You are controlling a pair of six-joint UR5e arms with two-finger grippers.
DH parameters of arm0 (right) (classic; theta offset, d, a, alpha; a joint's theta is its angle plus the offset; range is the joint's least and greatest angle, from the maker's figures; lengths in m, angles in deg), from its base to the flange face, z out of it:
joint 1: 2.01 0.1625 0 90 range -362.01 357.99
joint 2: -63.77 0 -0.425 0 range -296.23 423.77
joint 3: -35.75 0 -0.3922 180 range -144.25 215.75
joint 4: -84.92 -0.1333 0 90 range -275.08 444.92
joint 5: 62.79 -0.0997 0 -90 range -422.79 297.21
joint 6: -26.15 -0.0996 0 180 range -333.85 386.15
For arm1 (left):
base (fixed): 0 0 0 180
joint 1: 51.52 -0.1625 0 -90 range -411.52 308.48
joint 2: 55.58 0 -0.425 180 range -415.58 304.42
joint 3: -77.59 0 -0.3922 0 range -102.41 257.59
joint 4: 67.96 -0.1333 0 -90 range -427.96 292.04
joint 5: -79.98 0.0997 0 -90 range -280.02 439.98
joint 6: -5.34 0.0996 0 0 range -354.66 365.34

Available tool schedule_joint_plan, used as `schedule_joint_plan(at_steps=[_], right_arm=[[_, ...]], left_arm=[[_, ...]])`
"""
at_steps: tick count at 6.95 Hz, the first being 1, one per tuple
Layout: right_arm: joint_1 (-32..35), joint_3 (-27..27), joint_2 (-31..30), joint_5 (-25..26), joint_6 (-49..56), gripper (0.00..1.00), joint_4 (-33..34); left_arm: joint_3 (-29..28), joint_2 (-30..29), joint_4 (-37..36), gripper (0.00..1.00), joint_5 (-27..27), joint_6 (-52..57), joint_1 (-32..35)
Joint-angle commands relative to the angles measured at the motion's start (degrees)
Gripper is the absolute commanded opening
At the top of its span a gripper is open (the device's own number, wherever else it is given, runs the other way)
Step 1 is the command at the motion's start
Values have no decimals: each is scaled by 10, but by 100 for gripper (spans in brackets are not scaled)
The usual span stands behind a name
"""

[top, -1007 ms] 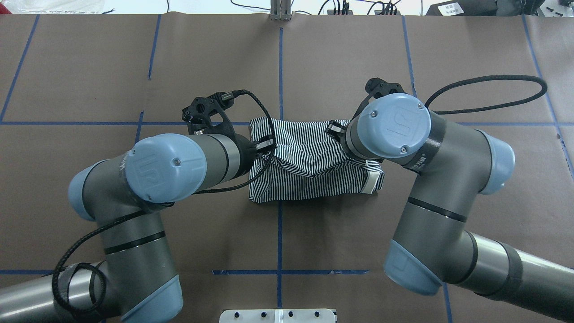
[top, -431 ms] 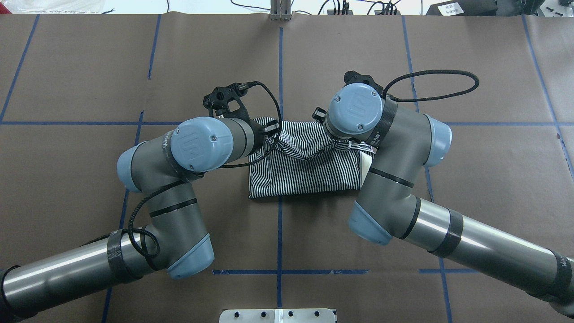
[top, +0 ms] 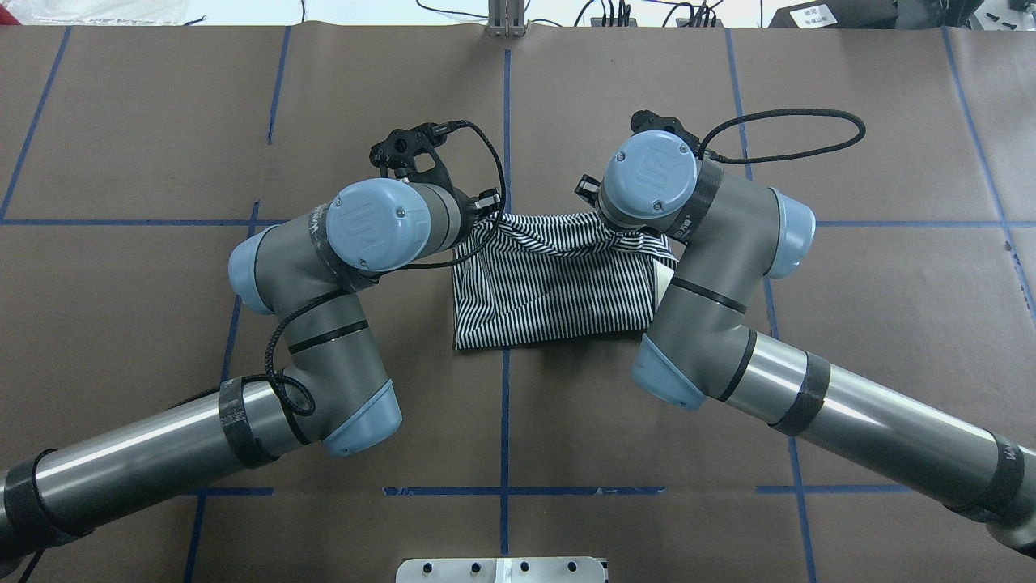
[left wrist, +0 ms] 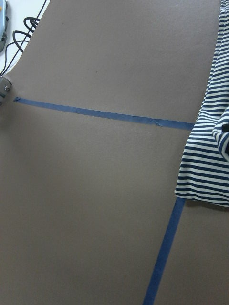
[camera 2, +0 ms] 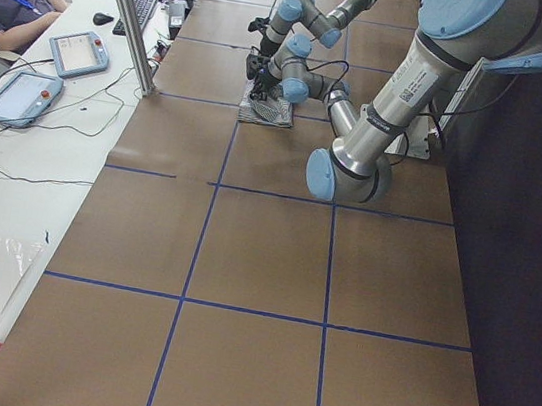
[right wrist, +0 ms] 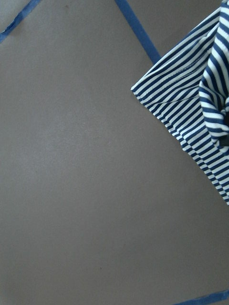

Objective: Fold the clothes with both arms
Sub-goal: 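Lay the folded edge down near the far edge with both grippers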

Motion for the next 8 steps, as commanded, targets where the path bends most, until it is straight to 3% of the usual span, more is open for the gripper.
schedule_joint_plan(at_steps=[1,4,5,6,7,8], right_arm=[[6,-63,43,0,4,0,-3],[6,-96,45,0,8,0,-40],[9,-96,45,0,32,52,-40],[10,-95,46,-2,79,100,-40],[23,-90,47,-11,86,100,-36],[31,-83,55,-35,129,100,-34]], left_arm=[[-43,-18,1,0,0,6,7],[-103,-39,29,0,1,6,7],[-103,-37,29,41,0,25,7],[-103,-31,38,99,1,77,9],[-98,-15,67,100,-3,90,12],[-96,-8,94,100,-55,139,31]])
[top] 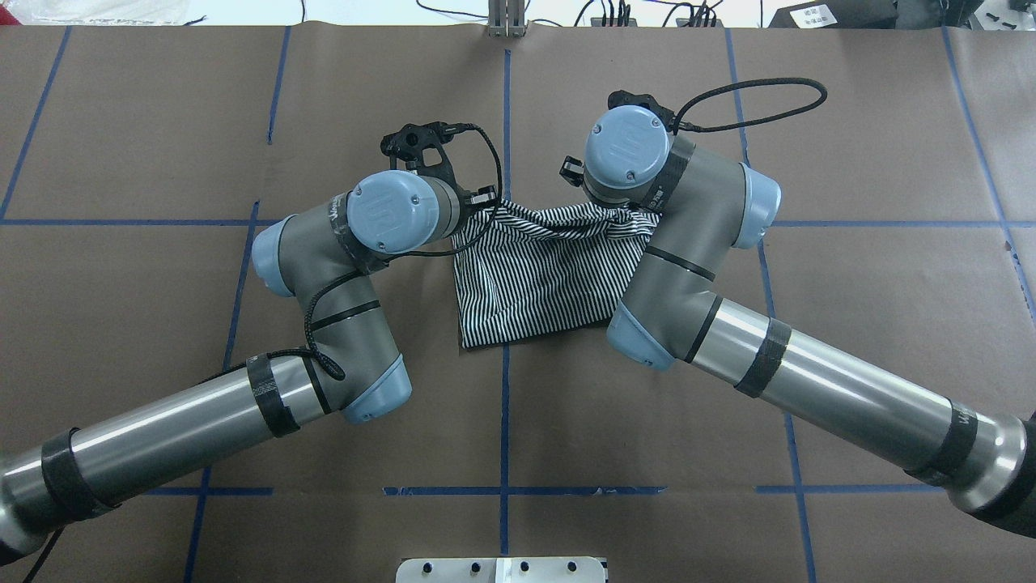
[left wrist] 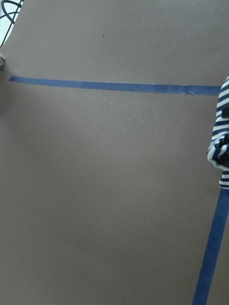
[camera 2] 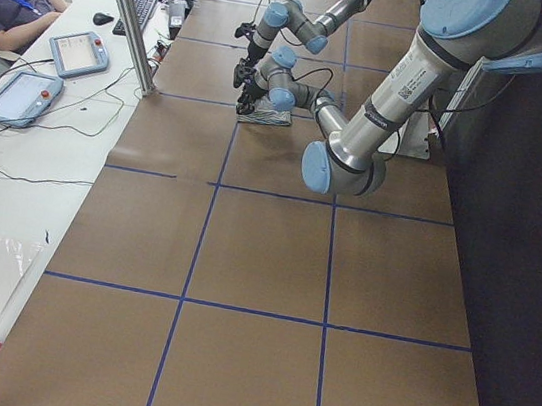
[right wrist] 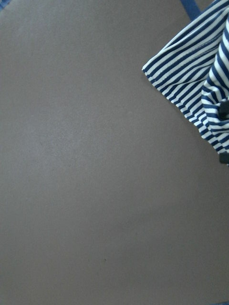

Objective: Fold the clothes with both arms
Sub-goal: 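Lay the folded edge down near the far edge with both grippers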

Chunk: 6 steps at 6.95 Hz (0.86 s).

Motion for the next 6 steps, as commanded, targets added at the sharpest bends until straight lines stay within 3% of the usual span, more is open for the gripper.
schedule_joint_plan(at_steps=[1,3,6], right_arm=[[9,25,7,-25,60,100,3],[-20,67,-1,-18,85,100,8],[-76,66,9,42,150,100,21]], left_arm=[[28,50,52,100,-83,83,34],[56,84,70,100,-87,109,45],[78,92,69,100,-87,109,45]])
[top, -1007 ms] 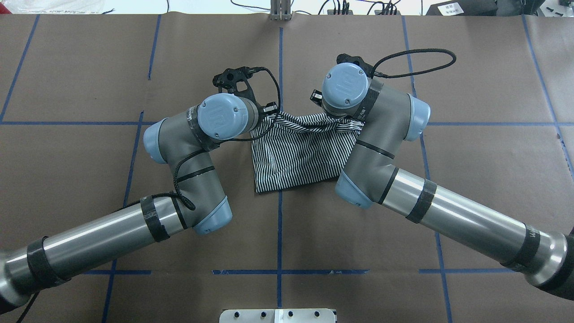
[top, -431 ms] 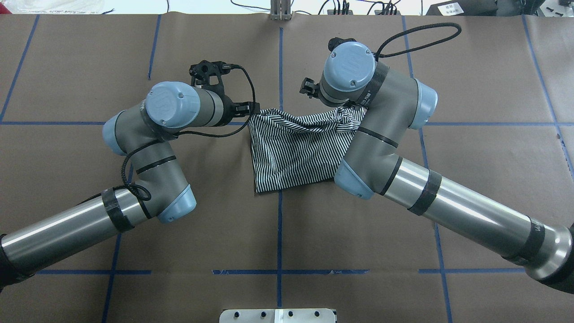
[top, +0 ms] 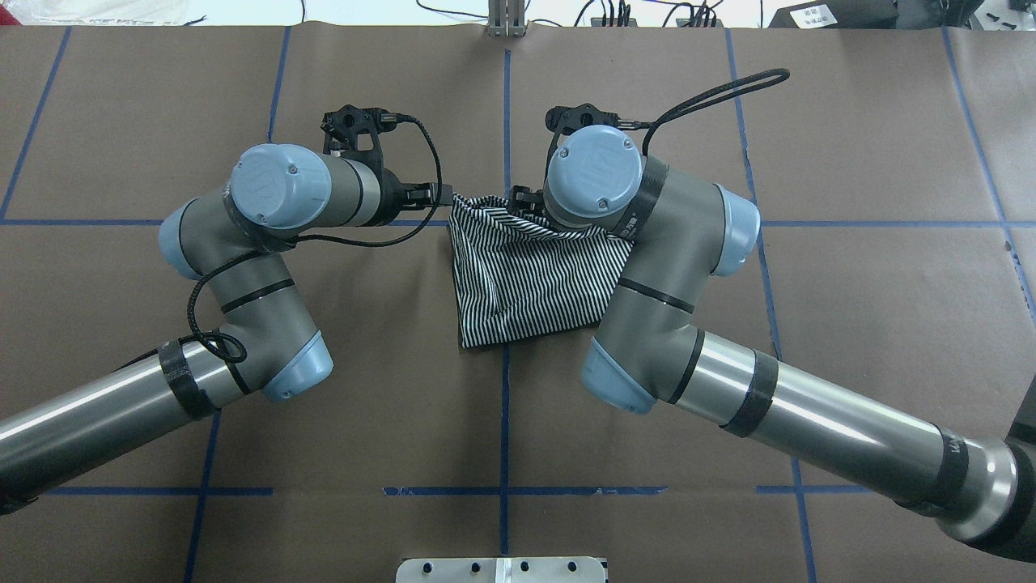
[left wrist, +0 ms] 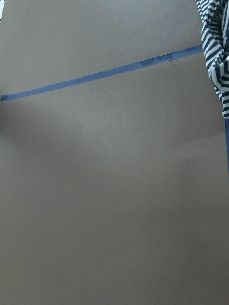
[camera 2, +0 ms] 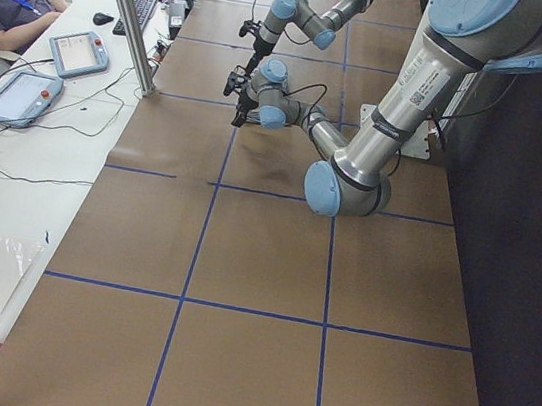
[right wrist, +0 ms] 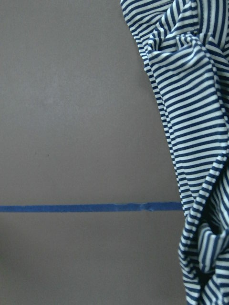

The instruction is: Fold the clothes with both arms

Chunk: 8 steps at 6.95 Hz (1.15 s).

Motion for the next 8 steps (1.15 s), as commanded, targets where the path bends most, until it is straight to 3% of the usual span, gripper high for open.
schedule_joint_plan(at_steps=[1,5,8], right_arm=[[-33,-5,5,39,13,100,2],[-62,-10,-3,67,40,100,5],[-54,-50,2,85,62,100,3]], left_arm=[[19,9,0,100,-2,1,0],[17,9,0,100,-2,1,3],[18,10,0,100,-17,0,6]])
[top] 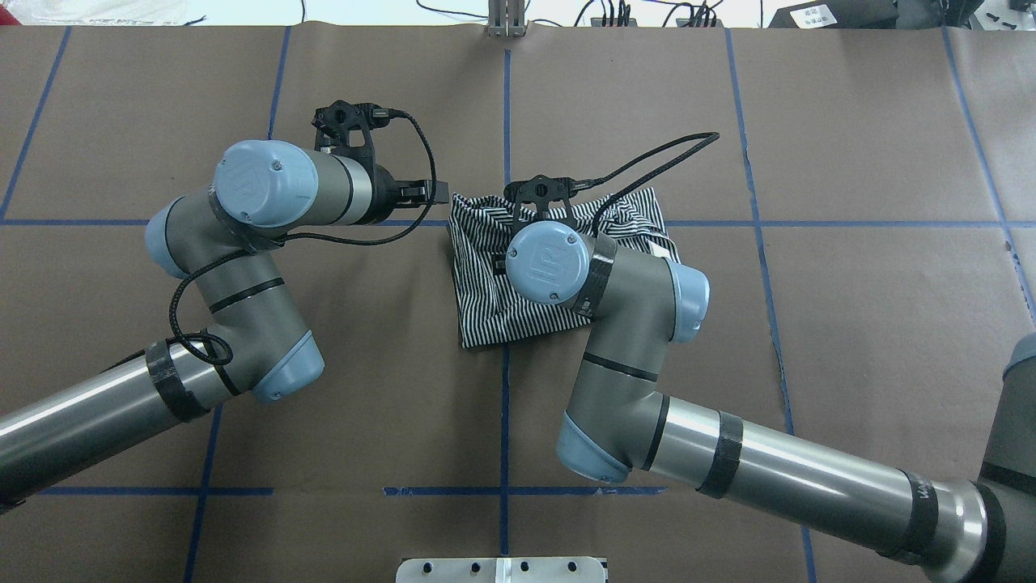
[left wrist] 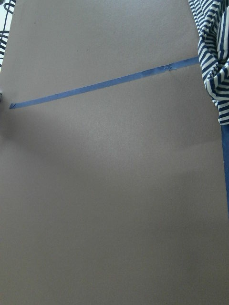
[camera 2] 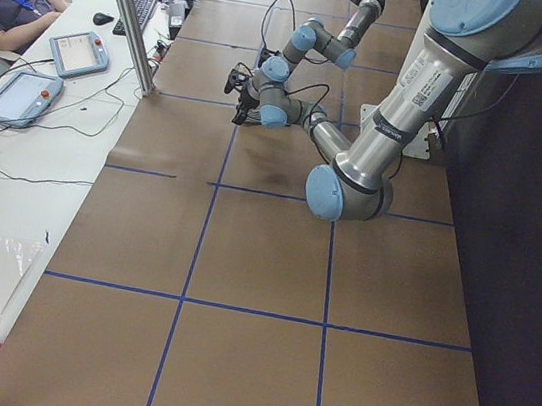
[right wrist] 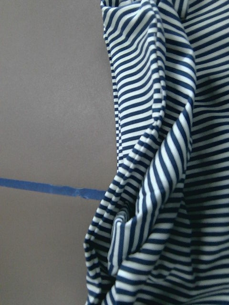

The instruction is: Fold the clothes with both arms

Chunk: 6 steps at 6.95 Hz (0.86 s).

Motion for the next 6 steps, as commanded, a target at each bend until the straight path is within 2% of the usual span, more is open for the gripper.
schedule_joint_plan(at_steps=[1,2,5,6], right_arm=[[13,-32,4,6,8,100,-3],[28,-53,25,6,22,100,-2],[77,-177,111,-1,23,100,-9],[91,-221,124,0,24,100,-50]], left_arm=[[1,1,0,100,-8,-1,2],[1,1,0,100,-8,-1,3],[2,1,0,100,-8,-4,3],[2,3,0,100,-8,-4,3]])
